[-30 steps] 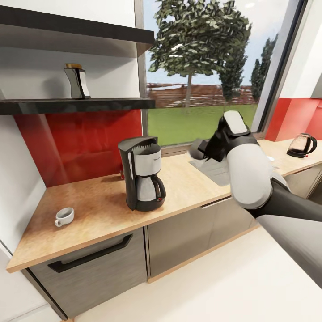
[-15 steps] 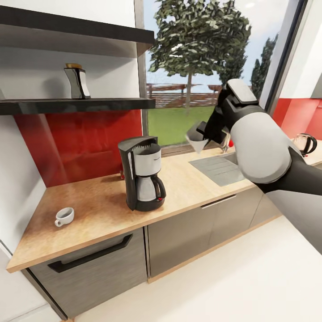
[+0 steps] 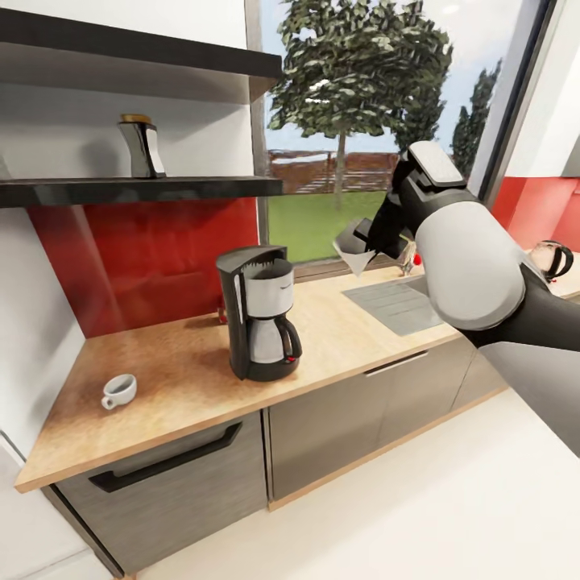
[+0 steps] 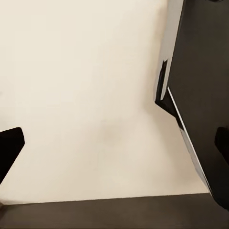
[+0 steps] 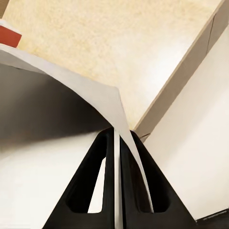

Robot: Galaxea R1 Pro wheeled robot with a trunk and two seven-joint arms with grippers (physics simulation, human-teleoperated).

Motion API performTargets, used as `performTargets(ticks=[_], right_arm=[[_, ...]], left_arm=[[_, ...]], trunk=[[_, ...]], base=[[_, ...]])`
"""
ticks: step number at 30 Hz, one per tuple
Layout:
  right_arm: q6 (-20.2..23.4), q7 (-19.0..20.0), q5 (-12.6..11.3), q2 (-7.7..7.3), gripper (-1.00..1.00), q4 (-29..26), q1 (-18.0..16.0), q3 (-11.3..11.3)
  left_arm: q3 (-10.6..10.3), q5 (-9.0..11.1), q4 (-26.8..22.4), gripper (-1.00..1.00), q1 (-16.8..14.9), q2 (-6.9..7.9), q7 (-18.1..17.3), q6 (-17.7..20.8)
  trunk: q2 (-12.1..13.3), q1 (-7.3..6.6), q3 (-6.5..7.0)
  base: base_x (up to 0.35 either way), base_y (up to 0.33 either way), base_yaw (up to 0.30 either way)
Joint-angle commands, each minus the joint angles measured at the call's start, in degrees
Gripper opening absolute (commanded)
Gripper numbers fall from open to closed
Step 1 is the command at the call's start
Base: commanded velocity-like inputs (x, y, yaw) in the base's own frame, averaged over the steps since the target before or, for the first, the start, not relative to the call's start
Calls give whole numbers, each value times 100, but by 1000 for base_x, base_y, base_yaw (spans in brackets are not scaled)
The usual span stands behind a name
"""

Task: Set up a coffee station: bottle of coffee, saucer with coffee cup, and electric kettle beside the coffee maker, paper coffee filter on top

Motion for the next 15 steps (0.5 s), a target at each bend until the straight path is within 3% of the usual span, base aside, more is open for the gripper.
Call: performTargets(ticks=[1, 15], right_arm=[[19, -55, -56, 3, -100, -6, -4, -5], [-46, -50, -61, 3, -100, 20, -4, -5]], left_arm=[[30, 21, 7, 100, -4, 4, 12, -30], [30, 27, 6, 100, 2, 4, 45, -29]], trunk=[[-11, 4, -11], [-11, 4, -11]], base=[[69, 226, 0], [90, 258, 0]])
